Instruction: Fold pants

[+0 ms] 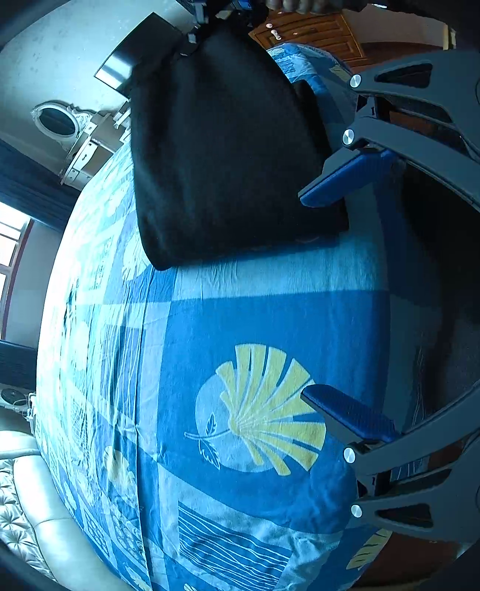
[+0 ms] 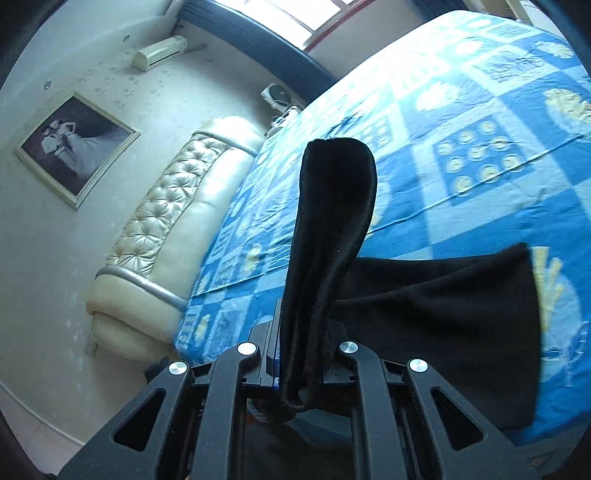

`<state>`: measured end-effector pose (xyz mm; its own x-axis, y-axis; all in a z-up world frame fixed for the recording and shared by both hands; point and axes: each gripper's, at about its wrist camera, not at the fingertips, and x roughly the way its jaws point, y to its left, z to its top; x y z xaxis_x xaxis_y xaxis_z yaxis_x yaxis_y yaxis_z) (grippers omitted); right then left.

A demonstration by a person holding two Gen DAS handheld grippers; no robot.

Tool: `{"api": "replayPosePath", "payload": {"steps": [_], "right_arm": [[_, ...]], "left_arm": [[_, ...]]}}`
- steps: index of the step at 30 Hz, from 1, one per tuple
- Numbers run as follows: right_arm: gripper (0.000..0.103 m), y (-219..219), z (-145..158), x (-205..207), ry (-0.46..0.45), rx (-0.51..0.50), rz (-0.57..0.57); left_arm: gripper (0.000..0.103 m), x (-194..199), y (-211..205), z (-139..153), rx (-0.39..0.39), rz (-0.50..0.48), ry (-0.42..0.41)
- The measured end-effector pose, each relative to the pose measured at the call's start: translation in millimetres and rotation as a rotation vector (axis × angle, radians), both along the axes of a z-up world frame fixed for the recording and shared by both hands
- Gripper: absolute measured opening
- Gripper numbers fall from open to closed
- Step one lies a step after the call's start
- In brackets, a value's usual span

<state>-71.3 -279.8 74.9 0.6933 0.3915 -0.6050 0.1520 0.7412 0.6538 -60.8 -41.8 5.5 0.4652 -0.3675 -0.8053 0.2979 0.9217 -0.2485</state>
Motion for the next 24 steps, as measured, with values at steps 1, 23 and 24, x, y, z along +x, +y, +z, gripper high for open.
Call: {"api": "replayPosePath", "payload": {"steps": [1, 23, 24], "right_arm": [[0.012, -7, -7, -3, 0.015, 0.002, -0.019], [0.012, -75, -118, -47, 0.121, 0.169, -0.172], [0.012, -77, -120, -49, 0.12, 0.174, -0.173]], "left_arm": [[0.097, 0, -4, 0, 0.0, -0.007, -0.001], [0.097, 13, -56, -18, 0.022, -0.034, 0.008], [0.097, 12, -56, -19, 0.022, -0.035, 0.008]]}}
